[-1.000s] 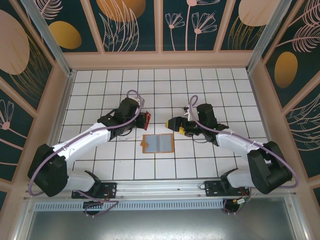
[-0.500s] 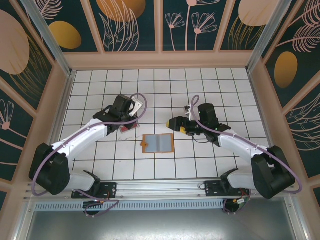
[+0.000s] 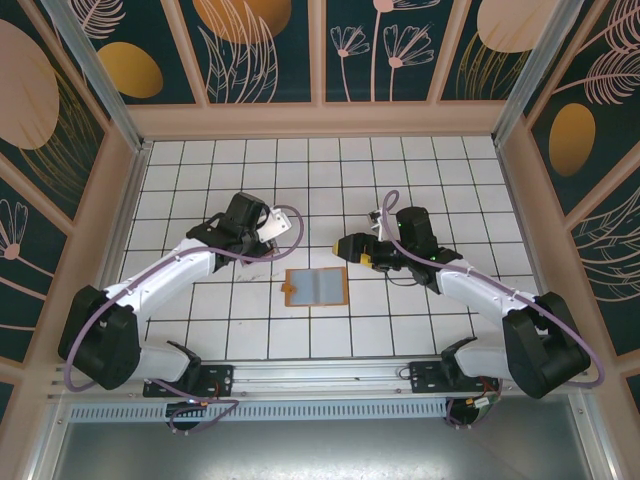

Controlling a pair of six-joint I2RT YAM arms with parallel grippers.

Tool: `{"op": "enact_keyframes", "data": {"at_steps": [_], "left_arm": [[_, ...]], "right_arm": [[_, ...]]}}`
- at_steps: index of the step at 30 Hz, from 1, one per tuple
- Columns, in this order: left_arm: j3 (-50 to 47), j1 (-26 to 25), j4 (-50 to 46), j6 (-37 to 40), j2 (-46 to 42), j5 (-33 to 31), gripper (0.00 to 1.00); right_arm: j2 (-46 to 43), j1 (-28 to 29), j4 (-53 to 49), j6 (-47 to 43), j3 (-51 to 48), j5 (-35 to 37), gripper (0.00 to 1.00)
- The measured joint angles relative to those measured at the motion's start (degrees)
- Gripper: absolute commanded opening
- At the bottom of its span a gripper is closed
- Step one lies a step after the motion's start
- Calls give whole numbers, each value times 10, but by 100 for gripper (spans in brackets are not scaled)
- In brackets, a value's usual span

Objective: Take the credit cards out of the card holder

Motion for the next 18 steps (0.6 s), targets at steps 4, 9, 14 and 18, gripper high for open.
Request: {"op": "enact_keyframes", "data": {"at_steps": [4, 9, 14, 18], "left_arm": [[-9, 0, 2, 13, 5, 0, 0], [-31, 0, 2, 22, 5, 0, 0], [-47, 0, 15, 28, 5, -1, 0], [-52, 0, 32, 33, 5, -2, 0]], "right_arm": [[0, -1, 0, 0, 0, 0, 99], [0, -1, 0, 0, 0, 0, 99], [0, -1, 0, 0, 0, 0, 99], [0, -1, 0, 0, 0, 0, 99]]}}
